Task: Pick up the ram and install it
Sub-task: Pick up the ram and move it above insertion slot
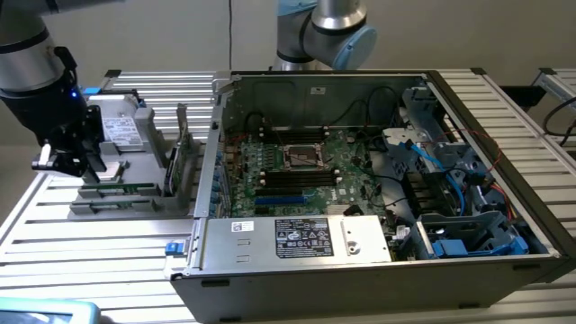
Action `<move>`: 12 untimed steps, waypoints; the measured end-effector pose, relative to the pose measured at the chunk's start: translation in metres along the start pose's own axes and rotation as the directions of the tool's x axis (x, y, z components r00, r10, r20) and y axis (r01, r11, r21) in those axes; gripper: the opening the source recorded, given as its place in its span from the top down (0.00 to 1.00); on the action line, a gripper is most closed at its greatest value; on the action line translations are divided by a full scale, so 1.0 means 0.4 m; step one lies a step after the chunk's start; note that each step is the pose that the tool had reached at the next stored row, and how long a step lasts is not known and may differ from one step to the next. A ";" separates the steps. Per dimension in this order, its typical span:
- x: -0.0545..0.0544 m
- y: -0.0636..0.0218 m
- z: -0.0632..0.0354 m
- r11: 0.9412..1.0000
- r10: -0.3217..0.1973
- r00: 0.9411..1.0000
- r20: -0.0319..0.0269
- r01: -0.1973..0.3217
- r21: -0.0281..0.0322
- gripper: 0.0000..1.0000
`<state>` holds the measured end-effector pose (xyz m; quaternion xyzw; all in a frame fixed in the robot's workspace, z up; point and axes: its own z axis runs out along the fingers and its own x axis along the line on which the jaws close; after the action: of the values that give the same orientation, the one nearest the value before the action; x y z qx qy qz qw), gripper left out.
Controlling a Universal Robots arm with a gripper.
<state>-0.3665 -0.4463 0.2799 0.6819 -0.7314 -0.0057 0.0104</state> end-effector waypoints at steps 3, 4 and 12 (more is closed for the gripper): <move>0.000 0.000 0.014 1.000 0.001 1.000 0.000 -0.001 0.000 0.67; 0.000 0.000 0.018 1.000 0.001 1.000 0.000 -0.001 0.000 0.67; 0.015 -0.002 0.055 1.000 0.002 1.000 0.000 -0.002 0.000 0.67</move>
<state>-0.3665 -0.4524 0.2579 0.6812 -0.7320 -0.0057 0.0103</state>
